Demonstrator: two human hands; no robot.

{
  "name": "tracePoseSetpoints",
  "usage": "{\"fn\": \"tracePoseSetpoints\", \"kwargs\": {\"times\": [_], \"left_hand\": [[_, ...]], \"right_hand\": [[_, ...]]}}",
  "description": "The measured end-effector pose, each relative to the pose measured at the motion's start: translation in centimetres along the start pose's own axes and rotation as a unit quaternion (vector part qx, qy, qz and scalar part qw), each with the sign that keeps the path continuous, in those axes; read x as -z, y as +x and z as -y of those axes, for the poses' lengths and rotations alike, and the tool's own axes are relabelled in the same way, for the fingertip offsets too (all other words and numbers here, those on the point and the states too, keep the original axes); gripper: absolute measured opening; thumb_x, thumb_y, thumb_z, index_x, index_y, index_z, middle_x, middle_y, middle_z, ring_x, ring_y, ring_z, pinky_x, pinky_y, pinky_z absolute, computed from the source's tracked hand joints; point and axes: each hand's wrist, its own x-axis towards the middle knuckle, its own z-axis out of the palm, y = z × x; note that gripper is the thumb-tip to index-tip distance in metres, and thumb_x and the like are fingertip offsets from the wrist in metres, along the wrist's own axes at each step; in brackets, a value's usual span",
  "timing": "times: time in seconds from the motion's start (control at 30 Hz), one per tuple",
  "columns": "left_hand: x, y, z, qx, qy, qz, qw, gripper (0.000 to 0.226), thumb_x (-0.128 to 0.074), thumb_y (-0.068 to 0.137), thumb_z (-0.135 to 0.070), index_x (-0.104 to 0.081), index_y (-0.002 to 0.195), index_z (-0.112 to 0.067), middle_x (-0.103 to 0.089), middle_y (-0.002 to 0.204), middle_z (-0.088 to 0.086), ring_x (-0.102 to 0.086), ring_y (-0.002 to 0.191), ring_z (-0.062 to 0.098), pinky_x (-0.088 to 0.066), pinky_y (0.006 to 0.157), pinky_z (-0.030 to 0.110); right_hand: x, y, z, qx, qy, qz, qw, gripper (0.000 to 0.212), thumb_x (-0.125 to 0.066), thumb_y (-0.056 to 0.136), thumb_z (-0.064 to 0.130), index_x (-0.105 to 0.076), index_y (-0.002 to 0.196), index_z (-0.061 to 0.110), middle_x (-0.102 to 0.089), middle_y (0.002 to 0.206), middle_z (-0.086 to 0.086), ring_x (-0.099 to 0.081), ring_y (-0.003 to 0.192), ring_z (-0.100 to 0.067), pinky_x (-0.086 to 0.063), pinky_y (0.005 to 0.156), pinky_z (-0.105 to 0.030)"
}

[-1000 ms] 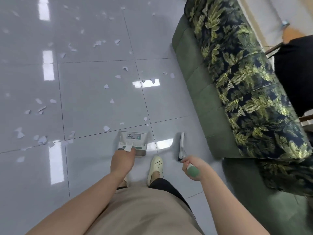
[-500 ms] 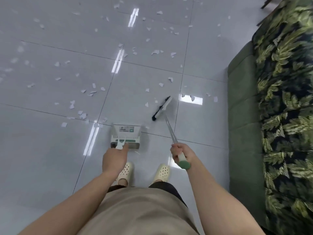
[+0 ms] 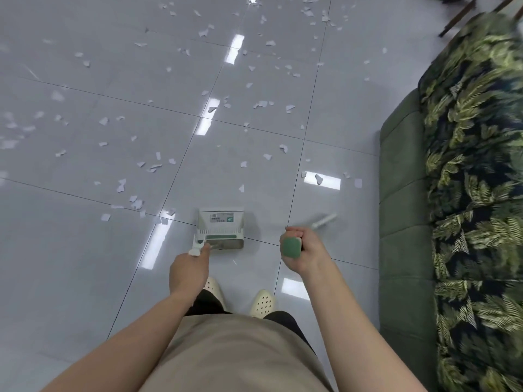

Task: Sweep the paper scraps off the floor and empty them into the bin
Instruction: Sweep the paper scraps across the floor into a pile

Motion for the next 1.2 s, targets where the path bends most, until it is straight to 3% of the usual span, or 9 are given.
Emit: {"fn": "tracePoseSetpoints", "kwargs": {"times": [0.2,0.33,0.47,0.6,0.67,0.77,0.9,1.07,1.2], "left_hand": [[-1.0,1.4,-0.9,0.010,-0.021,0.006,1.000,0.060,-0.054,0.099,-0.053,-0.055,0.061,-0.007,-0.061,0.059,0.009,-0.060,0.062,0.028,-0.043,0.058,0.034],[0.2,3.4,-1.0,0.031,-0.041,-0.002,0.999,0.057,-0.055,0.099,-0.053,-0.059,0.065,-0.007,-0.062,0.062,0.009,-0.061,0.064,0.030,-0.041,0.056,0.032],[3.0,6.3,-0.7,0.073,-0.083,-0.028,0.994,0.055,-0.056,0.098,-0.054,-0.059,0.067,-0.009,-0.061,0.064,0.008,-0.058,0.064,0.030,-0.037,0.055,0.032],[5.9,9.3,0.2,0.125,-0.116,-0.061,0.983,0.056,-0.055,0.097,-0.057,-0.057,0.068,-0.008,-0.061,0.064,0.009,-0.059,0.063,0.031,-0.041,0.055,0.032],[7.3,10.1,0.6,0.148,-0.135,-0.077,0.977,0.055,-0.055,0.097,-0.056,-0.056,0.069,-0.009,-0.058,0.062,0.008,-0.057,0.059,0.029,-0.040,0.054,0.031],[8.8,10.8,1.3,0.157,-0.145,-0.100,0.972,0.054,-0.056,0.098,-0.052,-0.055,0.067,-0.008,-0.058,0.062,0.008,-0.056,0.058,0.028,-0.040,0.054,0.032],[9.6,10.8,1.4,0.174,-0.164,-0.129,0.963,0.055,-0.059,0.098,-0.049,-0.049,0.062,-0.008,-0.053,0.057,0.006,-0.050,0.054,0.026,-0.037,0.053,0.032],[8.3,10.1,-1.0,0.183,-0.177,-0.142,0.957,0.057,-0.057,0.098,-0.050,-0.051,0.061,-0.008,-0.055,0.058,0.007,-0.052,0.056,0.027,-0.034,0.052,0.031],[6.0,9.4,-3.9,0.181,-0.189,-0.142,0.955,0.055,-0.058,0.098,-0.051,-0.051,0.062,-0.010,-0.056,0.060,0.005,-0.053,0.058,0.026,-0.035,0.052,0.030]], "right_hand": [[-1.6,0.6,-3.0,-0.036,-0.120,-0.074,0.989,0.029,-0.043,0.090,-0.007,-0.042,0.065,0.008,-0.046,0.038,-0.005,-0.046,0.027,-0.017,-0.039,0.032,-0.016],[-5.8,1.9,-7.4,-0.088,-0.191,-0.078,0.975,0.025,-0.041,0.091,-0.006,-0.045,0.070,0.007,-0.045,0.063,-0.006,-0.046,0.048,-0.020,-0.042,0.034,-0.018],[-10.2,4.0,-10.4,-0.113,-0.229,-0.035,0.966,0.036,-0.036,0.090,-0.007,-0.042,0.059,0.012,-0.039,0.046,-0.001,-0.041,0.031,-0.014,-0.037,0.033,-0.016],[-14.5,7.5,-11.2,-0.164,-0.218,0.005,0.962,0.030,-0.041,0.087,-0.005,-0.040,0.064,0.014,-0.035,0.046,0.006,-0.038,0.032,-0.007,-0.036,0.032,-0.016],[-15.8,9.7,-10.5,-0.197,-0.188,0.018,0.962,0.027,-0.051,0.079,-0.011,-0.040,0.072,0.013,-0.035,0.048,0.004,-0.040,0.031,-0.010,-0.037,0.031,-0.018],[-17.0,13.0,-8.6,-0.214,-0.183,0.054,0.958,0.062,-0.069,0.054,-0.028,-0.033,0.076,0.018,-0.035,0.048,0.002,-0.039,0.031,-0.012,-0.038,0.029,-0.022],[-19.7,14.5,-7.5,-0.220,-0.235,0.111,0.940,0.071,-0.077,0.040,-0.026,-0.032,0.072,0.018,-0.032,0.049,0.004,-0.037,0.030,-0.008,-0.034,0.028,-0.019],[-23.4,12.2,-6.9,-0.145,-0.246,0.081,0.955,0.031,-0.048,0.085,-0.006,-0.031,0.072,0.017,-0.031,0.047,0.004,-0.032,0.030,-0.009,-0.032,0.029,-0.016],[-24.1,9.9,-4.0,-0.076,-0.313,0.025,0.947,0.027,-0.044,0.088,-0.003,-0.036,0.070,0.015,-0.033,0.046,0.004,-0.035,0.030,-0.009,-0.032,0.031,-0.014]]}}
